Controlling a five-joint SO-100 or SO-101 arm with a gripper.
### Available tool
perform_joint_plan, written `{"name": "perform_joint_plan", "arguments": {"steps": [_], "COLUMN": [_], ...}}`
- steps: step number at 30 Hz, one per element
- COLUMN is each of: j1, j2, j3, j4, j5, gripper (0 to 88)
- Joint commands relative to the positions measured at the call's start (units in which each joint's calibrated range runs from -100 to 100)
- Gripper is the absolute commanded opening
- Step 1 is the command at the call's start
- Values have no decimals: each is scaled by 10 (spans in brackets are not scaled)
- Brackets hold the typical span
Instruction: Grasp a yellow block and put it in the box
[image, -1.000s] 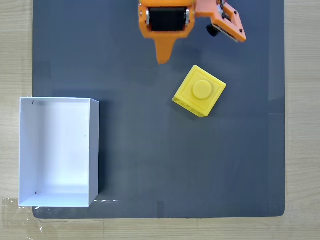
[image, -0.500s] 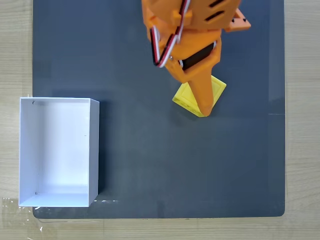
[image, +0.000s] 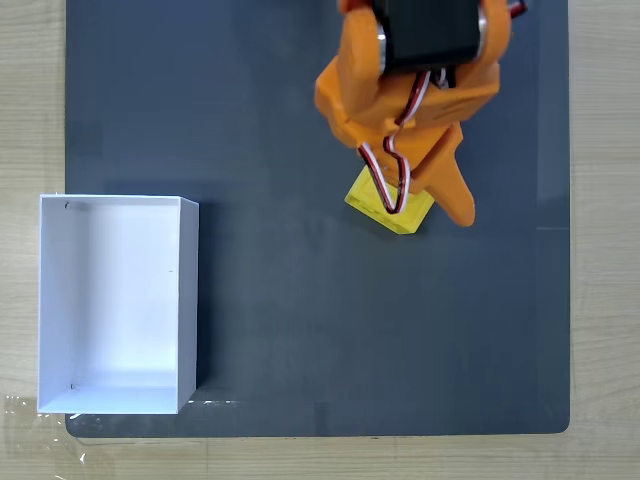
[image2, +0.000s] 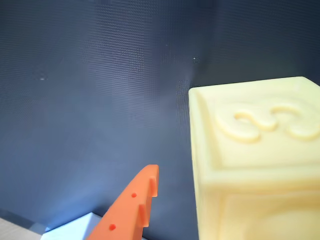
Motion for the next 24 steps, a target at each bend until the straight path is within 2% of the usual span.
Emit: {"name": "perform_joint_plan", "arguments": {"steps": [1,7,13,16,24], "j1": [-9,-8,-5,-4,-5], "j2": [30,68,69,69,26], "j3": [-24,-24,-24,-24,-45], "j4": [-49,-89,-89,-89,-87], "j5": [-2,-2,-2,-2,-2], "gripper": [546,527,312,242,217]}}
